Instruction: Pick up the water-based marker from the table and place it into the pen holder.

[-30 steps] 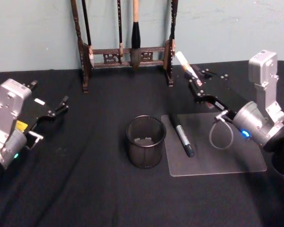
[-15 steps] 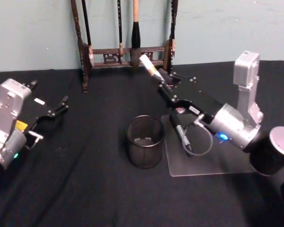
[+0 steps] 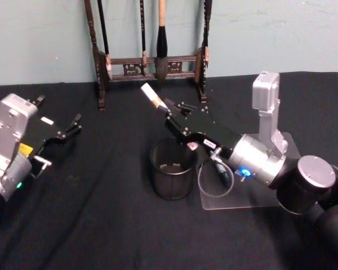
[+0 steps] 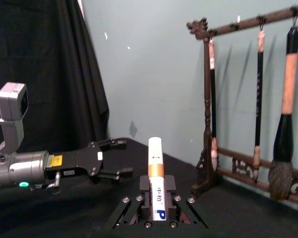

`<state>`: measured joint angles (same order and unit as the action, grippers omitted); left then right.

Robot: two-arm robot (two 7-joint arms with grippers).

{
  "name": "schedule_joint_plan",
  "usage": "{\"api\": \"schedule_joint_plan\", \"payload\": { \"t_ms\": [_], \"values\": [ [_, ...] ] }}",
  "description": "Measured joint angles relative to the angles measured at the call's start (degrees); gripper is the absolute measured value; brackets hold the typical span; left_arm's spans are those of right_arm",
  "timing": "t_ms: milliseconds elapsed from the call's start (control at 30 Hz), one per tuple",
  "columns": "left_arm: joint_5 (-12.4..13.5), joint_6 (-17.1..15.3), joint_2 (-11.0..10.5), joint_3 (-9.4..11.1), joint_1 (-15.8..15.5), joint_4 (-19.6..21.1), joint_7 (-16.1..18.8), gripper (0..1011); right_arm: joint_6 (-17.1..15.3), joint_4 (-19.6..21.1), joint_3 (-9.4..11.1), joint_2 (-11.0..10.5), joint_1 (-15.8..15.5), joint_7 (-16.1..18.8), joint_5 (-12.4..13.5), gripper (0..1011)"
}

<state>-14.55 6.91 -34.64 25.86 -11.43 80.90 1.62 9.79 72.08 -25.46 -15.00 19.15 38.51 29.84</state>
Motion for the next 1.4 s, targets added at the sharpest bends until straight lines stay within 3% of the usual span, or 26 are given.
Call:
{"api": "schedule_joint_plan", "payload": {
  "t_ms": [700, 1300, 1400],
  "values": [
    [0.0, 0.0, 0.0, 0.0, 0.0, 0.0, 0.0, 1001, -0.2, -3.7, -3.3, 0.5, 1.4, -0.8, 1.1, 178],
    [0.0, 0.0, 0.0, 0.0, 0.0, 0.0, 0.0, 1001, 0.3, -3.8, -3.9, 0.5, 1.1, -1.7, 0.0, 178],
    [0.0, 0.0, 0.0, 0.0, 0.0, 0.0, 0.0, 1001, 0.3, -3.8, -3.9, 0.5, 1.1, -1.7, 0.1, 255]
  ]
}}
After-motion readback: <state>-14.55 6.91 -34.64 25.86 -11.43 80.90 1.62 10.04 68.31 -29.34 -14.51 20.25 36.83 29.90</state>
